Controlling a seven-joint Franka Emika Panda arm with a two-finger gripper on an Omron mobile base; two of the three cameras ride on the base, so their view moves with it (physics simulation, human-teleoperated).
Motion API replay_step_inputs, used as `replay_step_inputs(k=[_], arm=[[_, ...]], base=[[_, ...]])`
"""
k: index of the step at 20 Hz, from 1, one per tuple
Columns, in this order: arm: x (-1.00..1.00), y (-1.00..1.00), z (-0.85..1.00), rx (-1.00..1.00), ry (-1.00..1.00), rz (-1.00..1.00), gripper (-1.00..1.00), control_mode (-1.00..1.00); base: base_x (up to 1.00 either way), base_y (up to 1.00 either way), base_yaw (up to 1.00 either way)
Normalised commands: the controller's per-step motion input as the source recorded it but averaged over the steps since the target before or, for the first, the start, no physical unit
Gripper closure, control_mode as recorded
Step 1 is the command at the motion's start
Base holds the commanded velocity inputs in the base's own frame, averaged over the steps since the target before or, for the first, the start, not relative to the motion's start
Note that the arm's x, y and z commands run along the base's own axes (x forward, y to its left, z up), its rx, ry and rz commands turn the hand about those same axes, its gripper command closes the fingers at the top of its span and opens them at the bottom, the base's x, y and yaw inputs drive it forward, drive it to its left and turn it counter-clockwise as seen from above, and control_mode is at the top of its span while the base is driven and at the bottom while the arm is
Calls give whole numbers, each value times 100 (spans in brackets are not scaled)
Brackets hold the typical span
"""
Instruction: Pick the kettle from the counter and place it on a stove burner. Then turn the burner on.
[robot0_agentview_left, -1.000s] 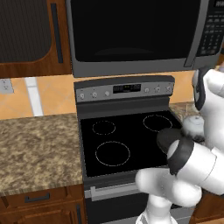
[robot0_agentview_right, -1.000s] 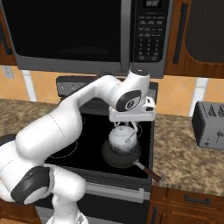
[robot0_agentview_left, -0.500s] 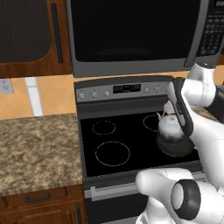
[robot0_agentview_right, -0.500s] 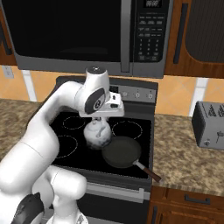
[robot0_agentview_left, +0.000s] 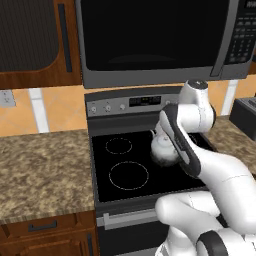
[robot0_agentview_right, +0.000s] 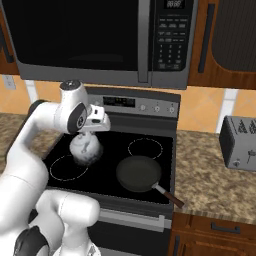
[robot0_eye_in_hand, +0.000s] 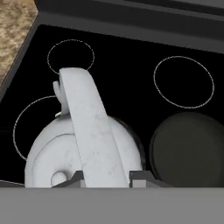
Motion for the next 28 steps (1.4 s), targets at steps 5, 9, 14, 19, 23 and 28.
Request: replay_step_inputs(k=[5, 9, 14, 19, 23, 28], arm=[[11, 97, -25, 0, 3, 0, 100, -100], [1, 71, -42, 0, 3, 0, 100, -100], [4, 41, -52, 0, 3, 0, 100, -100], [15, 25, -59, 0, 4, 0, 100, -100], [4, 8, -41, 0, 0, 0, 100, -100], [2, 13, -9, -1, 0, -2, 100, -100]], base=[[0, 0, 0], [0, 0, 0], [0, 0, 0], [0, 0, 0], [0, 0, 0], [0, 0, 0]])
